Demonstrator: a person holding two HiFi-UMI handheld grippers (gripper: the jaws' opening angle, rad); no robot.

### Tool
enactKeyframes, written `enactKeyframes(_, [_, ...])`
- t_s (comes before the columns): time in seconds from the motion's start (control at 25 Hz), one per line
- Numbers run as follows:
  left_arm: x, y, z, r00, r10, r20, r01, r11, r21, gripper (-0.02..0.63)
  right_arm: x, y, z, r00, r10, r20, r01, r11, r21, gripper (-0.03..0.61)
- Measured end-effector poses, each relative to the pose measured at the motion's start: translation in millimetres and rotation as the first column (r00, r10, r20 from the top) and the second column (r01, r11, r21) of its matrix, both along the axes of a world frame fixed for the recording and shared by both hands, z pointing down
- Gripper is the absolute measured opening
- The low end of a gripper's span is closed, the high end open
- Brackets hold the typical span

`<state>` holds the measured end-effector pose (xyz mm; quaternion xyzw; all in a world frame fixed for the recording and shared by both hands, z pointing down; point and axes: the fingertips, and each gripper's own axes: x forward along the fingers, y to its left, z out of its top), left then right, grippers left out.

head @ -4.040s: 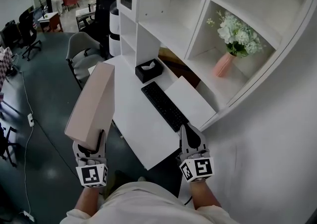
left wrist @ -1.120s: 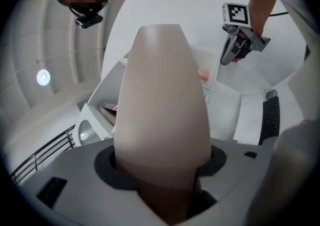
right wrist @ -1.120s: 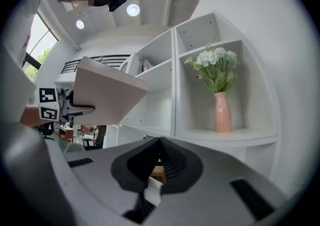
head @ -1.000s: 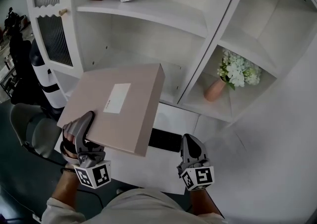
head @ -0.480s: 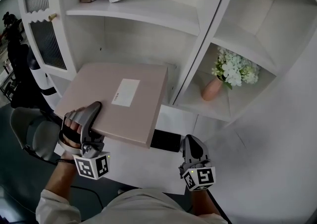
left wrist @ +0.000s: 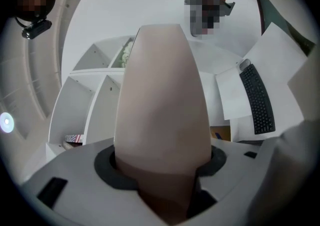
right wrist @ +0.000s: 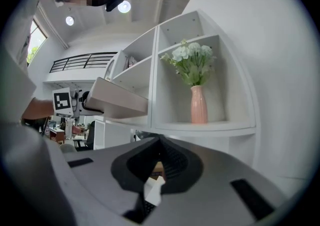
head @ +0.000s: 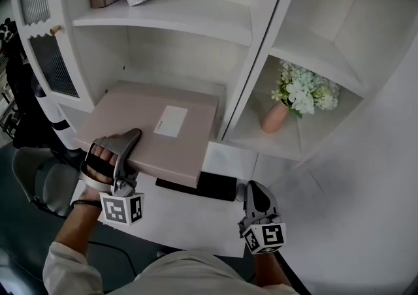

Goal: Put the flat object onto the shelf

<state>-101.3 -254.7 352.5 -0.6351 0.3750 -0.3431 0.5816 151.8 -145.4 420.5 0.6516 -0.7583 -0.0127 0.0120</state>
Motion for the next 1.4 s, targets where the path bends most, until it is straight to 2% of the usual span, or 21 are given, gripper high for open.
enactKeyframes(0.2, [11.2,-11.0,11.2,0.999,0.007,0.041,-0.007,1.0,-0.022,0.276,8.8,-0.3,4.2,1.0,0.018,0.006,-0.018,1.0,-0.008,0.003])
enactKeyframes(0.44, [19.2,-22.6,24.2,0.992,-0.006,0.124,0.008,1.0,-0.01,0.278,17.5,-0.8,7.9,0.999,0.032,0.012,-0.032,0.999,-0.015,0.003])
enactKeyframes(0.76, [24.0,-40.1,29.9,0.991,-0.015,0.134,0.018,1.0,-0.026,0.284,20.9,-2.1,10.3,0.999,0.038,0.016,-0.038,0.999,-0.02,0.003])
enactKeyframes(1.2, [34.1,-56.1,49.3,0.979,0.026,0.202,0.014,0.981,-0.193,0.341,27.8,-2.5,12.5,0.998,0.053,0.021,-0.052,0.998,-0.027,0.003])
enactKeyframes(1.4, [35.4,-65.8,60.8,0.964,0.066,0.256,0.014,0.955,-0.295,0.374,29.6,-3.4,15.5,0.998,0.053,0.029,-0.052,0.998,-0.03,0.003])
